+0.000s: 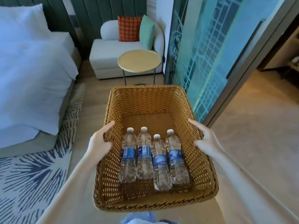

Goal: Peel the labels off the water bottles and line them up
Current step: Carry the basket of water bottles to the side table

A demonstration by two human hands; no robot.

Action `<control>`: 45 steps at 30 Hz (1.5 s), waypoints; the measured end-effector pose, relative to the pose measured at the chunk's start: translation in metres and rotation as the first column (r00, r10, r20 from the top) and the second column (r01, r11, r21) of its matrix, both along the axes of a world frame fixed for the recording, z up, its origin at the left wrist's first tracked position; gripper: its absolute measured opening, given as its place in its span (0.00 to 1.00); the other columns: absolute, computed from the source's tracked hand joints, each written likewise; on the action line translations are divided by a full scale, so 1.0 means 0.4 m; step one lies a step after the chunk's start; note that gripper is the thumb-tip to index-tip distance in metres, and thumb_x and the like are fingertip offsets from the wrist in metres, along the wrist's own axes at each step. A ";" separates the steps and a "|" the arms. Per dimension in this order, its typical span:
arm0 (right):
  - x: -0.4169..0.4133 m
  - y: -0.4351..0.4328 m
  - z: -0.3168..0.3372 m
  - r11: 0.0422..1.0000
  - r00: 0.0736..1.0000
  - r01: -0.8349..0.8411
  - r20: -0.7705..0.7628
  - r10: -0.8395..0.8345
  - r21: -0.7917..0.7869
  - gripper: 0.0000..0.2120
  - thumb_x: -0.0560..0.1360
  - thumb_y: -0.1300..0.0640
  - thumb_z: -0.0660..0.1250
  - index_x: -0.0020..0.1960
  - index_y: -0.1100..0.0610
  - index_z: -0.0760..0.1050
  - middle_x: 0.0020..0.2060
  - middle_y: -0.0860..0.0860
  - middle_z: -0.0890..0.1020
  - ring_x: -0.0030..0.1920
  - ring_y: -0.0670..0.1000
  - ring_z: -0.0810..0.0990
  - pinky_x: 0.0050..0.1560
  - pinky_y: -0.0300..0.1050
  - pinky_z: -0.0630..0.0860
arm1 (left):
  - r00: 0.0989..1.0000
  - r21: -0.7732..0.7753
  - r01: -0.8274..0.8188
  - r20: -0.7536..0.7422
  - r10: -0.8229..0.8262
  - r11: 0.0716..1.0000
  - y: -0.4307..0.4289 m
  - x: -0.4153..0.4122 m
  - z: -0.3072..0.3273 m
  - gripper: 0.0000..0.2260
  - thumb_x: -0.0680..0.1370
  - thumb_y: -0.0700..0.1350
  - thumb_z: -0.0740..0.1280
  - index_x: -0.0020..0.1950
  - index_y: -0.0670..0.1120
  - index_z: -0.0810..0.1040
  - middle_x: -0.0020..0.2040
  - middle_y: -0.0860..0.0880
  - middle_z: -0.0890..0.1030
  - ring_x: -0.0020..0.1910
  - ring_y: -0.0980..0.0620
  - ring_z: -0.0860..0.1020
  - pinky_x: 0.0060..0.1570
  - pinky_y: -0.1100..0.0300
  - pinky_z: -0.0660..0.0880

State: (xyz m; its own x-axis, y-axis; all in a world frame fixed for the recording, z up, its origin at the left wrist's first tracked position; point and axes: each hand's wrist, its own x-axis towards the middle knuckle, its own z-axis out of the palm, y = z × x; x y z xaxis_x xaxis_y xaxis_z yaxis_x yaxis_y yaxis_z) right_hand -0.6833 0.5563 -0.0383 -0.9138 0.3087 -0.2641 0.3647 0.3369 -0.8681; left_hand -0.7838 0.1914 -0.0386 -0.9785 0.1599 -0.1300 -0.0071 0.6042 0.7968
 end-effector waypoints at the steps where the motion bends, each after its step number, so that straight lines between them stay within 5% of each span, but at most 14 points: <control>1: -0.046 0.010 -0.009 1.000 1.000 -0.007 0.004 0.007 0.003 0.48 0.70 0.81 0.63 0.72 0.34 0.69 0.78 0.44 0.64 0.20 0.47 0.68 0.20 0.40 0.66 | 1.000 -0.001 -0.013 0.004 0.013 1.000 0.008 -0.038 -0.008 0.39 0.72 0.24 0.67 0.77 0.54 0.69 0.73 0.53 0.74 0.69 0.55 0.71 0.61 0.67 0.68; 6: -0.299 0.052 -0.031 0.999 0.999 -0.046 0.017 0.046 0.002 0.48 0.71 0.81 0.61 0.73 0.34 0.68 0.79 0.43 0.63 0.19 0.45 0.67 0.21 0.40 0.66 | 0.997 0.033 -0.071 0.026 0.070 0.997 0.048 -0.259 -0.039 0.39 0.71 0.23 0.65 0.77 0.54 0.70 0.73 0.52 0.74 0.66 0.54 0.74 0.56 0.67 0.74; 9: -0.457 0.071 -0.017 0.998 0.998 -0.059 0.012 0.059 0.004 0.48 0.71 0.81 0.61 0.73 0.33 0.67 0.78 0.43 0.64 0.20 0.45 0.66 0.21 0.40 0.65 | 0.996 0.045 -0.092 0.022 0.091 0.995 0.072 -0.404 -0.028 0.39 0.72 0.23 0.65 0.77 0.54 0.70 0.73 0.51 0.74 0.71 0.49 0.72 0.65 0.57 0.73; 17: -0.832 0.136 0.032 0.998 0.998 -0.057 -0.042 0.057 -0.006 0.48 0.71 0.81 0.61 0.72 0.32 0.68 0.79 0.43 0.64 0.19 0.45 0.66 0.20 0.39 0.66 | 0.996 0.026 -0.090 -0.003 0.090 0.996 0.134 -0.781 0.029 0.37 0.74 0.25 0.66 0.77 0.55 0.68 0.73 0.49 0.74 0.72 0.49 0.72 0.59 0.66 0.68; 22: -1.070 0.203 0.020 0.997 0.996 -0.071 -0.057 0.072 0.021 0.48 0.71 0.81 0.62 0.72 0.32 0.69 0.78 0.43 0.65 0.19 0.43 0.66 0.21 0.37 0.67 | 0.993 0.059 -0.118 0.005 0.118 0.991 0.200 -0.997 0.034 0.36 0.75 0.26 0.66 0.78 0.54 0.68 0.74 0.48 0.73 0.73 0.48 0.70 0.67 0.55 0.70; 25: -1.234 0.259 0.000 0.993 0.991 -0.118 -0.062 0.120 0.029 0.48 0.70 0.81 0.62 0.73 0.34 0.69 0.79 0.44 0.64 0.22 0.45 0.69 0.23 0.38 0.69 | 0.988 0.061 -0.155 0.011 0.155 0.986 0.253 -1.143 0.023 0.35 0.75 0.27 0.67 0.77 0.55 0.69 0.73 0.48 0.74 0.69 0.52 0.72 0.64 0.59 0.70; 27: -1.336 0.295 -0.009 0.988 0.986 -0.155 -0.058 0.155 0.010 0.47 0.70 0.81 0.62 0.73 0.36 0.68 0.79 0.45 0.64 0.27 0.53 0.76 0.25 0.41 0.71 | 0.986 0.065 -0.164 0.013 0.164 0.984 0.286 -1.227 0.020 0.36 0.74 0.28 0.68 0.77 0.55 0.69 0.73 0.48 0.74 0.67 0.54 0.72 0.62 0.61 0.70; 29: -1.443 0.335 -0.012 0.988 0.986 -0.156 -0.053 0.156 0.001 0.47 0.70 0.82 0.61 0.74 0.38 0.69 0.79 0.45 0.64 0.44 0.71 0.80 0.33 0.51 0.76 | 0.984 0.065 -0.178 0.023 0.177 0.982 0.320 -1.320 0.021 0.35 0.75 0.28 0.68 0.77 0.55 0.69 0.74 0.48 0.73 0.70 0.51 0.72 0.65 0.57 0.70; 31: -1.543 0.367 -0.009 0.988 0.986 -0.152 -0.064 0.152 -0.008 0.46 0.70 0.82 0.61 0.74 0.39 0.69 0.78 0.45 0.65 0.57 0.76 0.76 0.40 0.59 0.78 | 0.981 0.075 -0.192 0.029 0.190 0.979 0.356 -1.407 0.028 0.35 0.75 0.28 0.68 0.77 0.56 0.69 0.74 0.48 0.73 0.70 0.51 0.72 0.66 0.56 0.70; 34: -1.680 0.406 0.014 0.987 0.982 -0.163 -0.092 0.162 -0.002 0.47 0.70 0.82 0.61 0.73 0.38 0.69 0.78 0.44 0.66 0.51 0.69 0.81 0.37 0.54 0.76 | 0.980 0.090 -0.198 0.030 0.196 0.976 0.401 -1.535 0.049 0.35 0.75 0.28 0.67 0.76 0.56 0.69 0.74 0.48 0.73 0.68 0.56 0.70 0.66 0.57 0.69; 38: -1.824 0.447 0.042 0.989 0.982 -0.147 -0.121 0.147 0.014 0.47 0.70 0.82 0.62 0.73 0.36 0.69 0.77 0.44 0.66 0.35 0.57 0.81 0.26 0.45 0.73 | 0.982 0.080 -0.188 0.011 0.187 0.979 0.447 -1.694 0.079 0.34 0.76 0.28 0.67 0.77 0.55 0.69 0.74 0.48 0.73 0.72 0.49 0.70 0.67 0.57 0.69; 42: -1.929 0.474 0.047 0.997 0.989 -0.063 -0.131 0.069 0.052 0.47 0.70 0.82 0.62 0.73 0.36 0.70 0.77 0.42 0.66 0.61 0.77 0.72 0.44 0.66 0.80 | 0.992 0.088 -0.129 0.000 0.129 0.988 0.486 -1.850 0.098 0.34 0.76 0.28 0.67 0.77 0.54 0.69 0.74 0.48 0.73 0.73 0.48 0.70 0.68 0.55 0.69; 45: -1.981 0.476 0.051 0.998 0.990 0.007 -0.138 0.001 0.057 0.46 0.70 0.81 0.63 0.73 0.37 0.69 0.77 0.42 0.66 0.62 0.76 0.71 0.48 0.71 0.78 | 0.998 0.109 -0.056 -0.005 0.057 0.992 0.508 -1.967 0.098 0.33 0.77 0.28 0.66 0.77 0.54 0.69 0.74 0.48 0.73 0.72 0.48 0.71 0.65 0.58 0.70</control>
State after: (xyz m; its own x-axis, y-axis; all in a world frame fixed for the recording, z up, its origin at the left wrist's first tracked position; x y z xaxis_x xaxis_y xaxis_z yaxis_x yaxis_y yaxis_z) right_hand -1.4756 0.7466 -0.0180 -0.9393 0.3221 -0.1180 0.2442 0.3862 -0.8895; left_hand -1.5707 0.3946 0.0004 -0.9873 0.1171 -0.1073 -0.0325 0.5124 0.8581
